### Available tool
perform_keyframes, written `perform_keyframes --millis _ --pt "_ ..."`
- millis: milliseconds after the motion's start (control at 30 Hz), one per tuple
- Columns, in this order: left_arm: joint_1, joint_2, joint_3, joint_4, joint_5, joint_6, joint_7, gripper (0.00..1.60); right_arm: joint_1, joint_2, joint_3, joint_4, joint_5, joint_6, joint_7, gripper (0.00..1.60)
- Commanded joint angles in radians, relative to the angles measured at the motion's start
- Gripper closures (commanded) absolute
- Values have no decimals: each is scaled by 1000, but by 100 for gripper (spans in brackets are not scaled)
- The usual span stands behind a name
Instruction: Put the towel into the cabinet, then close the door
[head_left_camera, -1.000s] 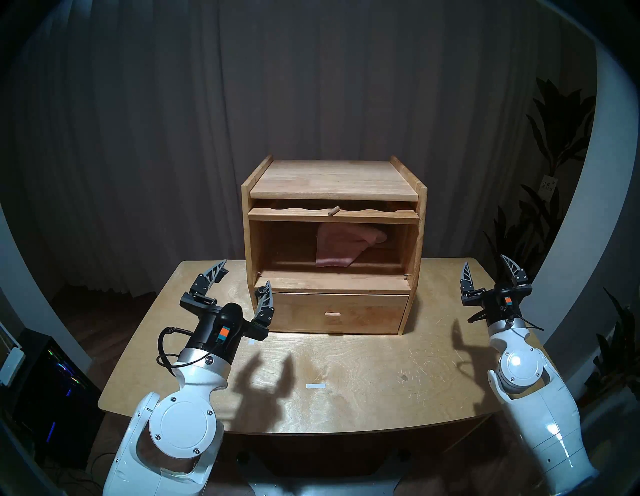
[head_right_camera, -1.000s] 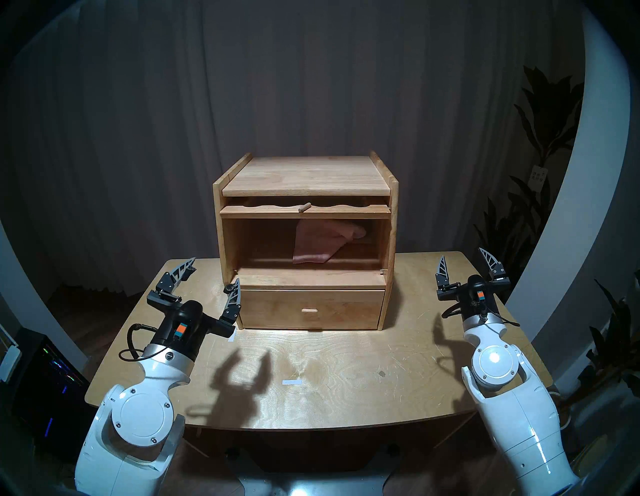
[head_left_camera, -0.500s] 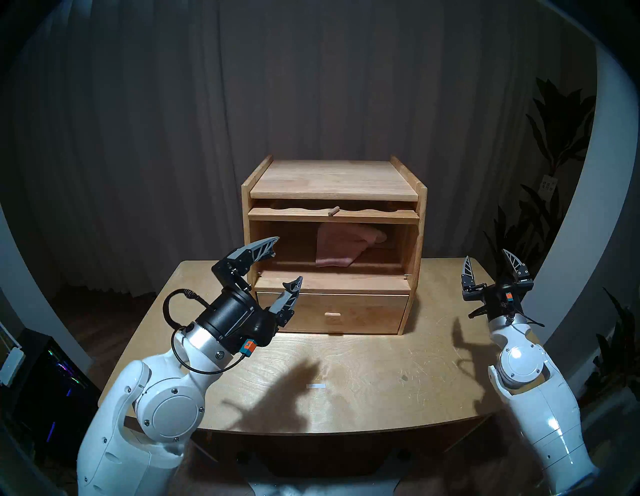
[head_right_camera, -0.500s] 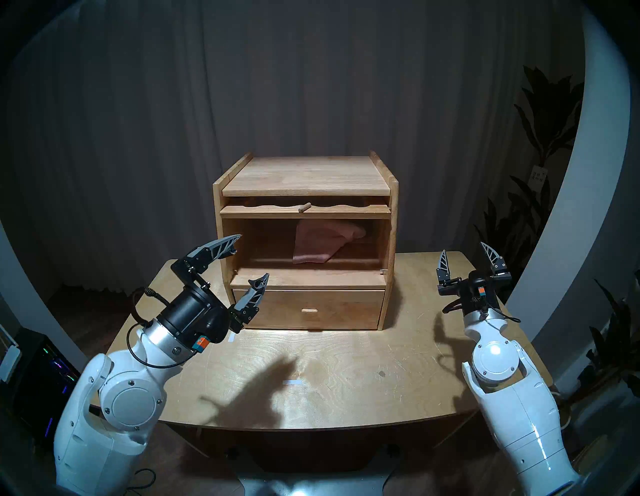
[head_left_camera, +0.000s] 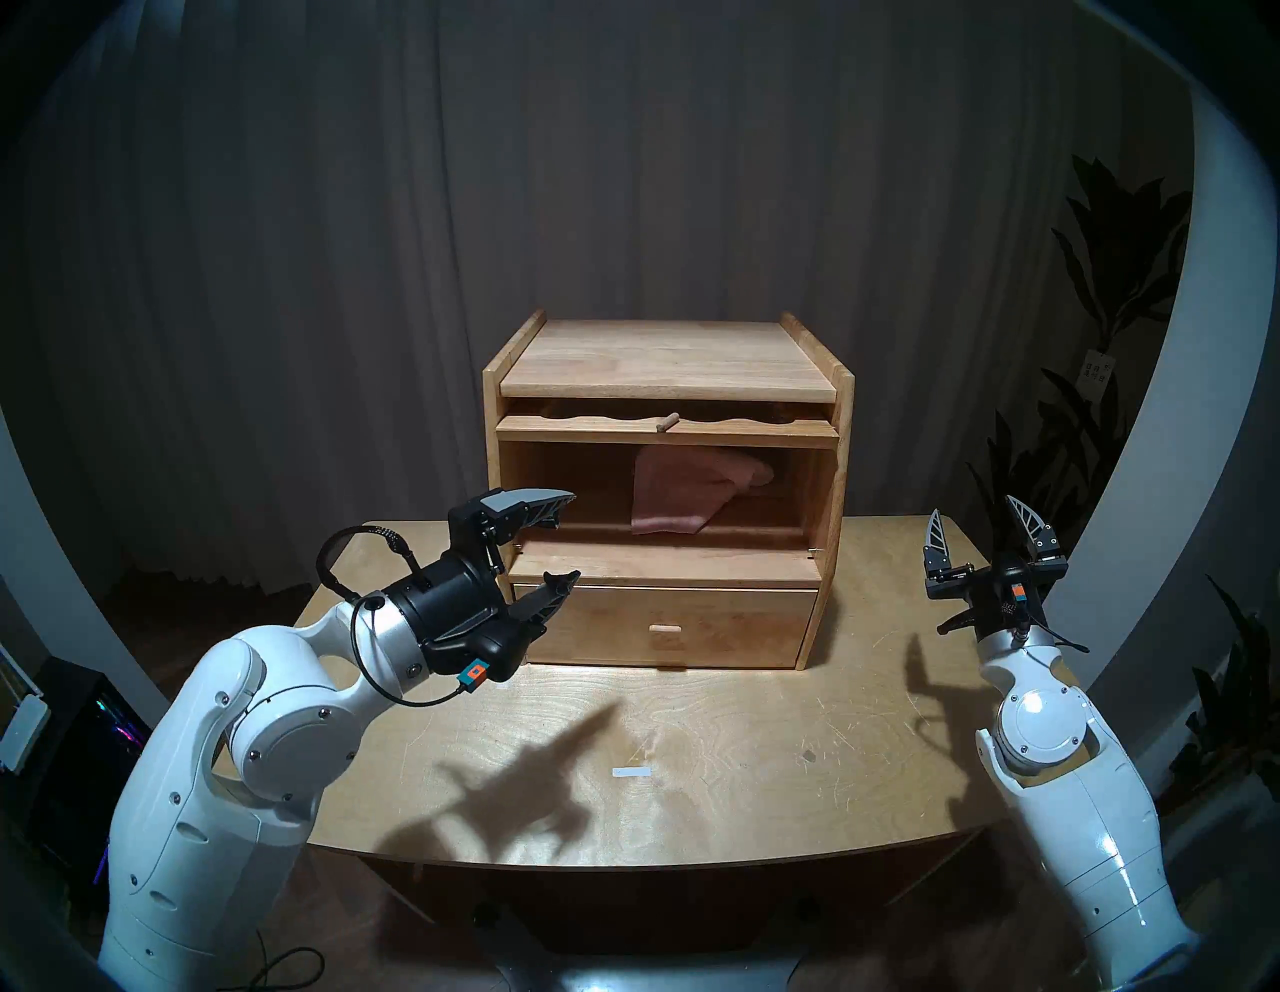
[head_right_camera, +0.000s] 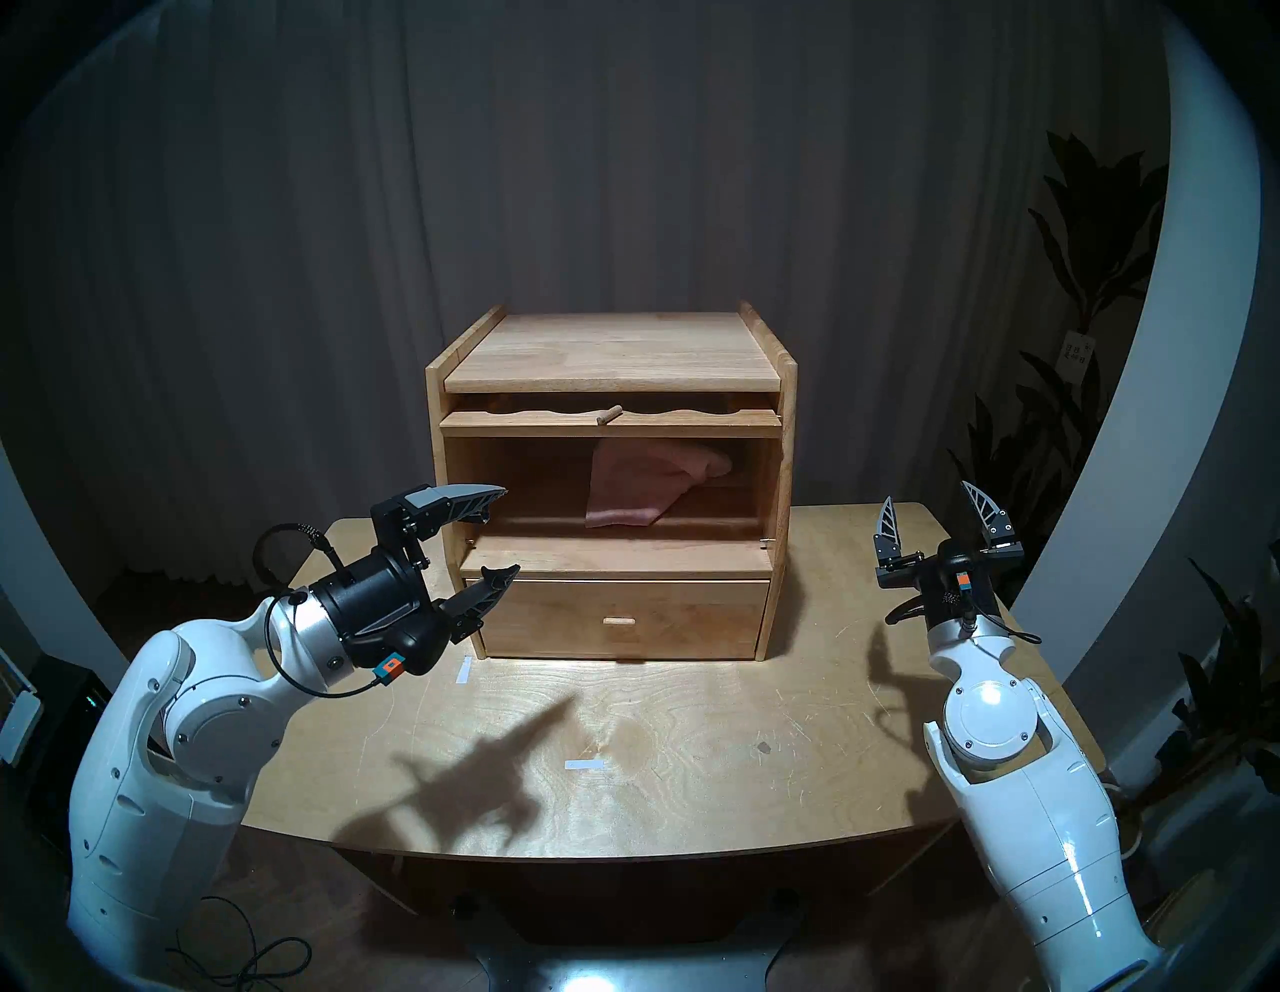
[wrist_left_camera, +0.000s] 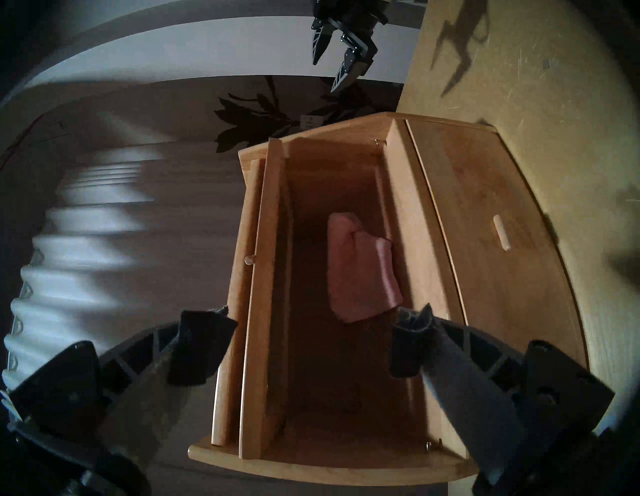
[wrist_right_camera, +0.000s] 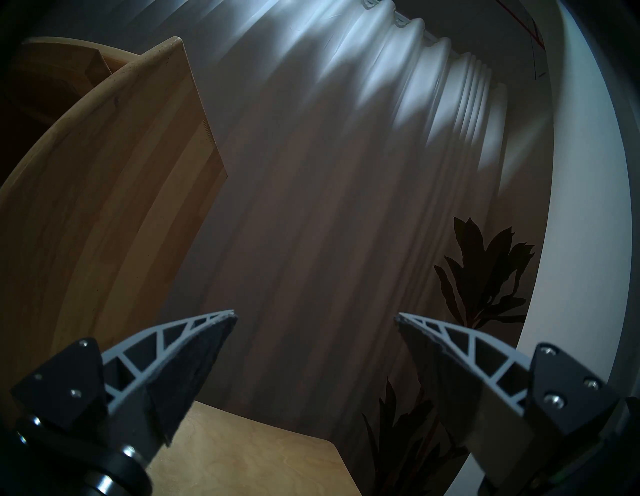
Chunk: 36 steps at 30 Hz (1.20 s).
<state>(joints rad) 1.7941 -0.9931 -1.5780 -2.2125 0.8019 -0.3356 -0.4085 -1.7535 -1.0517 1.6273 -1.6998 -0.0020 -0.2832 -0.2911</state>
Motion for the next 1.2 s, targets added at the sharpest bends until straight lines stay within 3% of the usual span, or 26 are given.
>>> perform_keyframes --millis 0,367,800,1167 --pt "-110 -45 15 15 -79 55 -33 0 13 -1 0 -11 0 -12 -1 0" --pt "-222 -109 72 44 -146 179 -125 0 17 -2 -2 -7 -5 -19 -4 0" --pt "-341 -111 92 112 -71 222 -197 0 20 -2 -5 -2 -9 -29 -9 0" --pt "-457 -161 114 191 -10 245 -228 0 22 -2 -6 2 -13 -35 -12 0"
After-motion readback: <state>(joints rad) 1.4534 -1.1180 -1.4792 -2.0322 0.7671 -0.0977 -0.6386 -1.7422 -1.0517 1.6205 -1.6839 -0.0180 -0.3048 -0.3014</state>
